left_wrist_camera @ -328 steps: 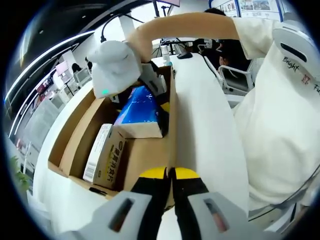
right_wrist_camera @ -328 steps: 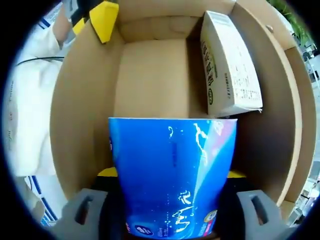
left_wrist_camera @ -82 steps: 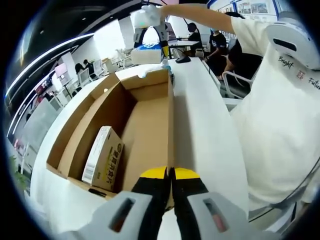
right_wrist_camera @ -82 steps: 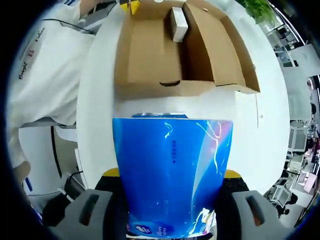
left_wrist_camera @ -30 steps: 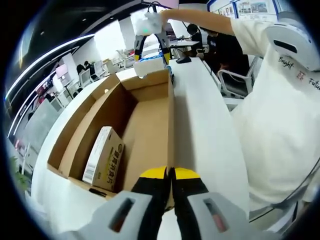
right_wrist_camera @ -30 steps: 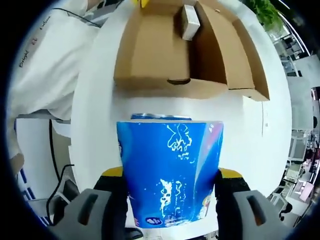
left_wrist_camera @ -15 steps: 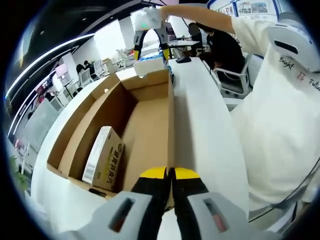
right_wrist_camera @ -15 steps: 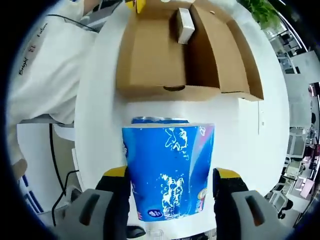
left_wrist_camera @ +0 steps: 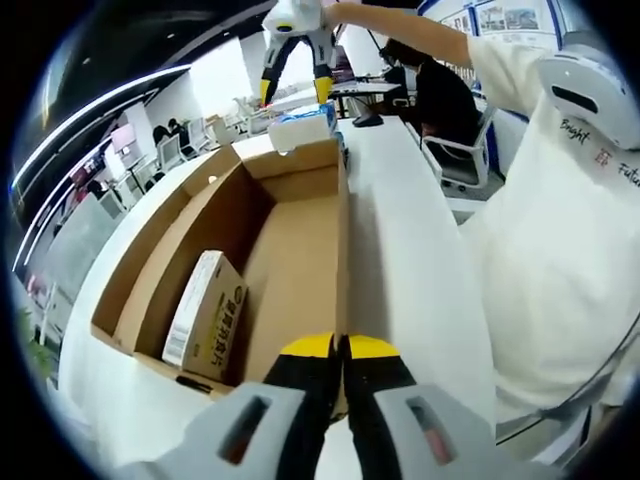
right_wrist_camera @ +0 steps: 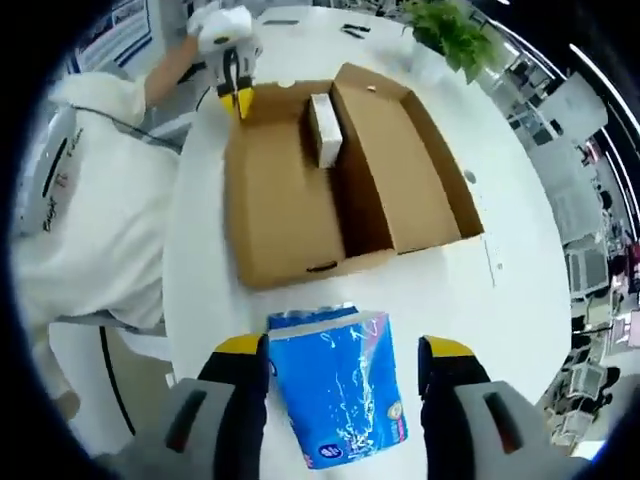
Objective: Operate the shoe box by opening the lid, removing the specified soft item, and placing it in the target area until the item is outside and the box remains undamaged.
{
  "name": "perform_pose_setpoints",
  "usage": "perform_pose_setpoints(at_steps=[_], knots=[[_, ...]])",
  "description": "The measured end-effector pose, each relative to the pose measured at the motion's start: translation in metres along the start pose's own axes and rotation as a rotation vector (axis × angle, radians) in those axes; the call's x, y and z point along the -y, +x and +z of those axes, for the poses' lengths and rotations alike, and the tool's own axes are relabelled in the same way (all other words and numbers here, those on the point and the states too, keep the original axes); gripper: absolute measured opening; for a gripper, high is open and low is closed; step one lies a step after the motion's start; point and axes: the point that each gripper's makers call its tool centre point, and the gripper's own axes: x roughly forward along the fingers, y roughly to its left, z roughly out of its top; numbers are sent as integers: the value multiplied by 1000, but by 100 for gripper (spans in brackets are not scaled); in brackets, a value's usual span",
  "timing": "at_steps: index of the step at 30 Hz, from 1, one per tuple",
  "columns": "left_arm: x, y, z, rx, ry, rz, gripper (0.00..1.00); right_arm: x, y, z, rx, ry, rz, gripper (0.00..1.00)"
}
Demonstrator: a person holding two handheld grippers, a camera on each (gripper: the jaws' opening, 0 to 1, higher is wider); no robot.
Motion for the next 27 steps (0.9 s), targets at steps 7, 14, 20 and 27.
perform_pose_setpoints(at_steps=[7,14,20,27], knots=[[0,0,0,1,-18,-6,2,11,-10,43,273,101,-21,47],[0,0,0,0,-4,-17,1,24,-17,83,587,116,-83,47],[0,0,0,4,-6,-10,2,46,-22,90,680,186,-227,46],[1,0,0,1,3,-20,1,48,-19,100,765,256,-241,49]])
